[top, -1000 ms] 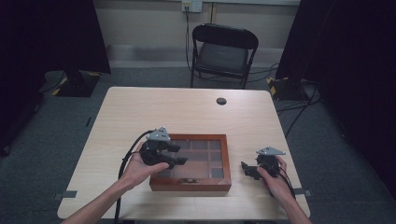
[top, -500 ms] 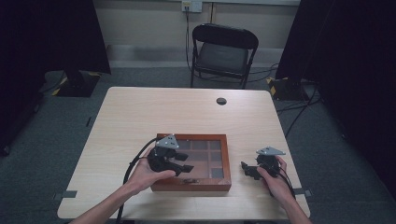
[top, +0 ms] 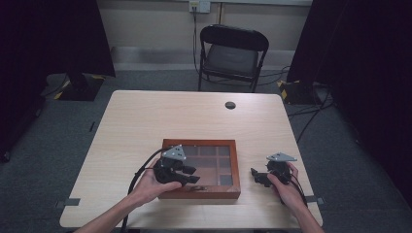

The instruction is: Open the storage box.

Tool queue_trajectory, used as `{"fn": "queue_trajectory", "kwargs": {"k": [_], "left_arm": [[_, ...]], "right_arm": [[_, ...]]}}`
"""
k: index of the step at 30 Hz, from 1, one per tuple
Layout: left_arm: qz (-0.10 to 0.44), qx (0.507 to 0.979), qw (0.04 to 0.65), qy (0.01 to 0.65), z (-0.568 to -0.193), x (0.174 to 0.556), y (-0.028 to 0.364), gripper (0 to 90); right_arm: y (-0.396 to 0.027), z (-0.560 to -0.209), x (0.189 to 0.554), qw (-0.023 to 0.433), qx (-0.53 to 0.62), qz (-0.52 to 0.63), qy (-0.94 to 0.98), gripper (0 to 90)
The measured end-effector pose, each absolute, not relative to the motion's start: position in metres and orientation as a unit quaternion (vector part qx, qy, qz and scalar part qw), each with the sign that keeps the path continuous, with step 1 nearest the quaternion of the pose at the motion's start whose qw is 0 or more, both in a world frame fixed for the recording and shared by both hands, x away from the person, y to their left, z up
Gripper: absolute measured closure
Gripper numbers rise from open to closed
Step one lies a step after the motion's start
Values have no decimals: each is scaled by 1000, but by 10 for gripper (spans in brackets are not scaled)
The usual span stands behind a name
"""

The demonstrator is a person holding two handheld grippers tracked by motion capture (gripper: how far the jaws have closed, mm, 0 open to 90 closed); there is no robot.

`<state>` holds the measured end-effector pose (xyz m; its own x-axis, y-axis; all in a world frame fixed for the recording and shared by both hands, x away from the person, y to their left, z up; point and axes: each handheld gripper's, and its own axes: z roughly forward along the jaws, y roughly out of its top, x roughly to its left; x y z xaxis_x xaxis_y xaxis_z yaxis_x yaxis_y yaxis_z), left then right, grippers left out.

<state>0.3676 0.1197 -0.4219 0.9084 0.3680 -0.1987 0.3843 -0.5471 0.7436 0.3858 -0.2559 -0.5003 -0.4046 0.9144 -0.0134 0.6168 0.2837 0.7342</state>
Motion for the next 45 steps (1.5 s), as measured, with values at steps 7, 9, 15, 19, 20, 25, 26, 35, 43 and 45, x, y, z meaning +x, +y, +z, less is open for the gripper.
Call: {"fn": "queue_trajectory", "kwargs": {"k": [7,9,15,19,20,25,26,35,43,45], "left_arm": [[-36,884,425,192,-428,363,115,731],[-36,886,422,188,-431,362,113,747],[-36,891,417,177,-431,356,111,810],[-22,894,412,173,-435,352,108,803],[-21,894,414,171,-435,352,108,803],[-7,894,418,160,-436,349,108,804],[-6,894,419,158,-436,349,108,804],[-14,893,419,164,-436,351,106,809],[-34,896,406,177,-434,356,104,812],[-36,895,406,180,-433,356,104,812]], "right_arm": [[-256,-500,386,224,498,332,769,124],[-256,-500,386,224,498,332,769,124],[-256,-500,386,224,498,332,769,124],[-256,-500,386,224,498,333,769,124],[-256,-500,386,224,498,333,769,124],[-256,-500,386,224,498,333,769,124],[-256,-500,386,224,498,333,769,124],[-256,-500,386,224,497,333,770,124],[-256,-500,386,224,497,332,770,124],[-256,-500,386,224,496,332,770,124]]}}
